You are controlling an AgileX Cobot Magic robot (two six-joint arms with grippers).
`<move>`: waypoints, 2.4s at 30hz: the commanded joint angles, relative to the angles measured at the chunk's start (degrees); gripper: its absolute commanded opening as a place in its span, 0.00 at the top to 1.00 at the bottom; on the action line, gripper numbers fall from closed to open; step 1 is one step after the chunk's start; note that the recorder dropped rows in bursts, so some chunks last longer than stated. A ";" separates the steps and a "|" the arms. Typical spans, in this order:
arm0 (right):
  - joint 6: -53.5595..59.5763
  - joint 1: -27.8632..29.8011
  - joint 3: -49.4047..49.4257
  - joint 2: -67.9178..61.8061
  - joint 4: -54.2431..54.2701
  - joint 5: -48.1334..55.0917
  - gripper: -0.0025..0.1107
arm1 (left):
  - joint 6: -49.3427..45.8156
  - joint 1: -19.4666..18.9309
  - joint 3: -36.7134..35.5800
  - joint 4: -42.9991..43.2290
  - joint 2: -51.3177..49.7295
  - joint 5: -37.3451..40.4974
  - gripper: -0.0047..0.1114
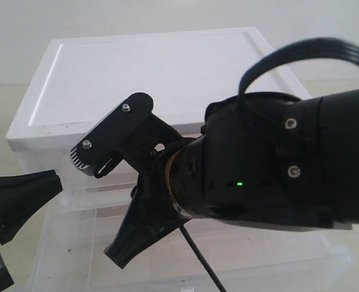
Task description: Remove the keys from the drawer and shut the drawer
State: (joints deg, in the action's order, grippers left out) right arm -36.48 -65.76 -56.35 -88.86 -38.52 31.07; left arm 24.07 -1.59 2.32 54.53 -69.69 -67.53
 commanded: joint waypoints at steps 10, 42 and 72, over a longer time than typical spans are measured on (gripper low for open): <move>0.08 -0.50 0.20 11.59 -1.02 0.56 0.98 | 0.52 0.09 -0.35 1.19 0.16 -1.35 0.92; 0.86 -6.24 0.31 23.68 -1.40 10.94 0.98 | 7.22 22.36 -0.34 18.06 1.93 2.96 0.92; 7.40 -6.24 0.31 23.68 7.32 13.95 0.98 | -20.47 27.01 0.38 -10.99 -9.36 0.42 0.92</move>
State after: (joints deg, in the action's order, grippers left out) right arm -30.28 -71.96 -55.98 -65.62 -32.37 45.39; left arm 3.07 25.40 2.47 34.23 -79.58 -63.50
